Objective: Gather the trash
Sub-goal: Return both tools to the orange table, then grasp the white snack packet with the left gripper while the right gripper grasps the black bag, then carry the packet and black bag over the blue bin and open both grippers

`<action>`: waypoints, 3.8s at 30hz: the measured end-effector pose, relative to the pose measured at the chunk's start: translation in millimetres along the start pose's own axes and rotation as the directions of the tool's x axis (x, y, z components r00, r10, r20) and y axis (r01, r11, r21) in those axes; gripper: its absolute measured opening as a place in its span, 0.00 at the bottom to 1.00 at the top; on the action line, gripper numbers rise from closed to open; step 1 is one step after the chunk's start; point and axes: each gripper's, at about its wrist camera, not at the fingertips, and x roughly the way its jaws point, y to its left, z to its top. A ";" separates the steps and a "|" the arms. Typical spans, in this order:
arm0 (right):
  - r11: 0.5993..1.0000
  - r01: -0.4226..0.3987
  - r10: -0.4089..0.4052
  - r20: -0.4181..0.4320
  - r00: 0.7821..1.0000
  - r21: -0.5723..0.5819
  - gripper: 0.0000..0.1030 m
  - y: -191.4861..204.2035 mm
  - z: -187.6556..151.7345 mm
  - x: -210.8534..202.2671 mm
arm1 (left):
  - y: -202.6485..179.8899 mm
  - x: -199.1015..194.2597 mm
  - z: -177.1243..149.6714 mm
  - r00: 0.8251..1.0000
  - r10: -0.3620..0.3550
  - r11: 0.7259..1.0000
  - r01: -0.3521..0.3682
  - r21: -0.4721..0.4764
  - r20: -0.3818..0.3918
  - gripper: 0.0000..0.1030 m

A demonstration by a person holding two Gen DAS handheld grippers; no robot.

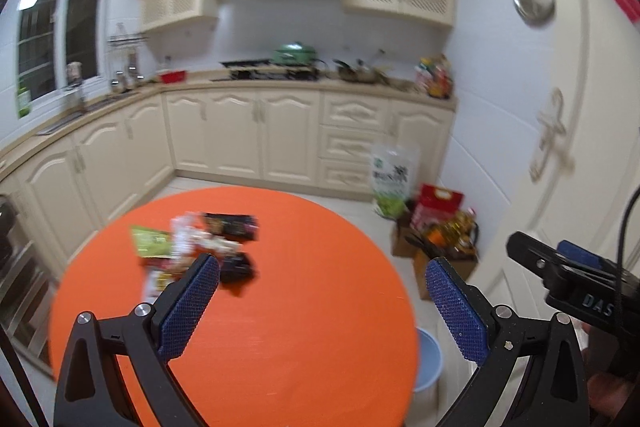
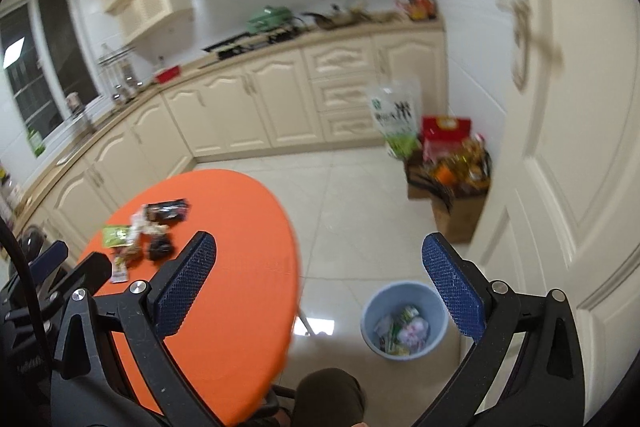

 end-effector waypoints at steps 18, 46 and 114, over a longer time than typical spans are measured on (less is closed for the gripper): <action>0.932 -0.151 0.197 0.111 0.974 -0.328 1.00 191.3 -22.1 -61.5 | 47.9 -170.2 -89.0 0.950 0.282 0.947 -0.253 -0.198 0.135 0.99; 0.925 -0.215 0.180 -0.136 0.974 -0.314 1.00 194.2 -39.0 72.8 | 73.6 -17.3 -30.2 0.960 0.244 0.938 -0.270 -0.216 -0.137 0.99; 0.925 -0.322 0.298 -0.139 0.944 -0.204 0.41 123.1 -35.7 71.4 | 60.2 87.2 45.2 0.995 0.092 0.989 -0.096 -0.114 -0.042 0.10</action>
